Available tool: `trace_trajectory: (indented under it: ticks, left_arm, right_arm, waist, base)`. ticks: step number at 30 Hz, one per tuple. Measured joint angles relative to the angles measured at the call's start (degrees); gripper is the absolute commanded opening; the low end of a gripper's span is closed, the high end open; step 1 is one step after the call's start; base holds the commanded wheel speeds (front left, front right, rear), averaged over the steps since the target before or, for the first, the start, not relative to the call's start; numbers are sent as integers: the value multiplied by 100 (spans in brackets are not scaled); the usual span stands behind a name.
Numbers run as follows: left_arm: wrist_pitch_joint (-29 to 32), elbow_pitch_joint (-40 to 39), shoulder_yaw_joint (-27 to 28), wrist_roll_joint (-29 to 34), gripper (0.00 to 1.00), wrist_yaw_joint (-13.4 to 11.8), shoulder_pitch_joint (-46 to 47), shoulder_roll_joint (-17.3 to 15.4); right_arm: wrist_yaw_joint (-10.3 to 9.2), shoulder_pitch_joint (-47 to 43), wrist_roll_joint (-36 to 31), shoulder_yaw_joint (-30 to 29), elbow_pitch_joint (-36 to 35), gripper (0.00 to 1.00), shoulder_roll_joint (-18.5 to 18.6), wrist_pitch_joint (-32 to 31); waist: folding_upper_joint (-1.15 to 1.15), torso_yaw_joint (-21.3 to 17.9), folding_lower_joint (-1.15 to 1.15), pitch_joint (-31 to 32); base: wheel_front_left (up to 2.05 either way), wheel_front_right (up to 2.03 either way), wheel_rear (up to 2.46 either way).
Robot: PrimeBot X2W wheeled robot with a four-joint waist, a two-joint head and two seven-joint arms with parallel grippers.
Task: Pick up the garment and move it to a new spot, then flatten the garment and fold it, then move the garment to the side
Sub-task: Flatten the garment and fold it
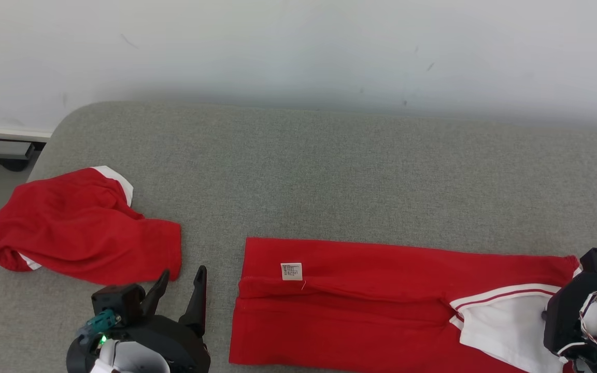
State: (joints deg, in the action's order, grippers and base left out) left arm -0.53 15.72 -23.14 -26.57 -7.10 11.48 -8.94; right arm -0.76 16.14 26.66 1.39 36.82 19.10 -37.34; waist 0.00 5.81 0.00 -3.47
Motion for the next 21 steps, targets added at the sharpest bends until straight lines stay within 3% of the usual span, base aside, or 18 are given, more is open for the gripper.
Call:
trace_trajectory:
  ticks: [6,17,21]
  left_arm:
    - [0,23,-13,0,100,2,-1,-1]
    - [0,41,-32,-1,100,4,-69,-31]
    - [0,24,-34,-3,100,4,-94,-38]
  right_arm:
    - [-35,1,5,-113,3,0,108,4]
    - [-346,-215,-130,-534,-66,0,862,155]
    - [-377,-308,-153,-547,-212,0,911,148]
  waist:
    - [0,-20,0,69]
    - [0,-60,0,253]
    - [0,-93,0,291]
  base:
    - [0,0,0]
    - [0,0,0]
    - [0,0,0]
